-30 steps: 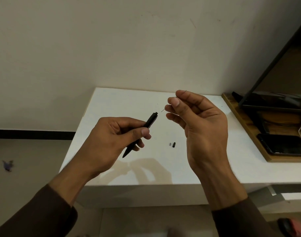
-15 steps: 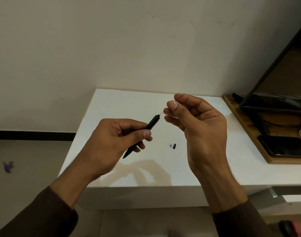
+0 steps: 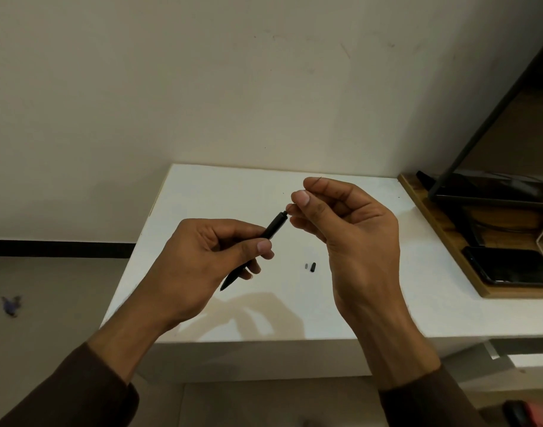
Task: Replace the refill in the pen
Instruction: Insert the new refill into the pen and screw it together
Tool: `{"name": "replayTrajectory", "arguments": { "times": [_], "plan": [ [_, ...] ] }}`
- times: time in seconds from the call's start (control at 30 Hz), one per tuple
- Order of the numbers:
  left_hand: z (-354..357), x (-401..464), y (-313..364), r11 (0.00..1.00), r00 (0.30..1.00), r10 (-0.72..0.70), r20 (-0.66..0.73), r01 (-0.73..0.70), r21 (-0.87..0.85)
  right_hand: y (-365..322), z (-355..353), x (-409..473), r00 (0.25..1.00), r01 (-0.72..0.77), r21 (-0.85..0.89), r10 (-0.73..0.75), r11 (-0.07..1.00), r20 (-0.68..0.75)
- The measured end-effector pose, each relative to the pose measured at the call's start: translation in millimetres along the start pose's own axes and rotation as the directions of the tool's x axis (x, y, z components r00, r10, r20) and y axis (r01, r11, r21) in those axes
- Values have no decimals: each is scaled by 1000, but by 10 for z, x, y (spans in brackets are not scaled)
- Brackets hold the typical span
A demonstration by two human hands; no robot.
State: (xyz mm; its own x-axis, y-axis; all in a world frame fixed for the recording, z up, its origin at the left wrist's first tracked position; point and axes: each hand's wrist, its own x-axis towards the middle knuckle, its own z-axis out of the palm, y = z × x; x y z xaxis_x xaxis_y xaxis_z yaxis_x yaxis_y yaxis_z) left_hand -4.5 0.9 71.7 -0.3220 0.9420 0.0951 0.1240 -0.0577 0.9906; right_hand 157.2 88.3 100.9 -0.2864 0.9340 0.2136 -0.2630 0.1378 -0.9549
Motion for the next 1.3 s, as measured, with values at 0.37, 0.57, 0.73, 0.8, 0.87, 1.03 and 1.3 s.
{"name": "replayTrajectory", "arguments": {
  "times": [0.37,0.57,0.73,0.8,0.87,1.03,1.3],
  "plan": [
    [-2,1,16,1000,1000,1,-7,-1,8,23,30,-37,993,112,-204,-102,973,59],
    [-7,-4,15,1000,1000,-5,-6,5,-10,17,26,-36,990,141,-215,-135,966,44],
    [-5,6,5,1000,1000,-2,-5,2,-3,36,26,-36,992,123,-231,-116,965,43],
    [-1,7,1,1000,1000,-5,-2,5,-5,27,20,-33,992,124,-225,-119,966,34],
    [7,5,3,1000,1000,-10,1,10,-7,12,16,-29,991,130,-214,-129,968,20],
    [14,8,0,1000,1000,-5,2,5,-12,43,23,-33,993,118,-243,-116,963,23],
    [4,10,4,1000,1000,4,-3,-4,-15,69,21,-32,991,133,-298,-125,945,46]
  ]
}}
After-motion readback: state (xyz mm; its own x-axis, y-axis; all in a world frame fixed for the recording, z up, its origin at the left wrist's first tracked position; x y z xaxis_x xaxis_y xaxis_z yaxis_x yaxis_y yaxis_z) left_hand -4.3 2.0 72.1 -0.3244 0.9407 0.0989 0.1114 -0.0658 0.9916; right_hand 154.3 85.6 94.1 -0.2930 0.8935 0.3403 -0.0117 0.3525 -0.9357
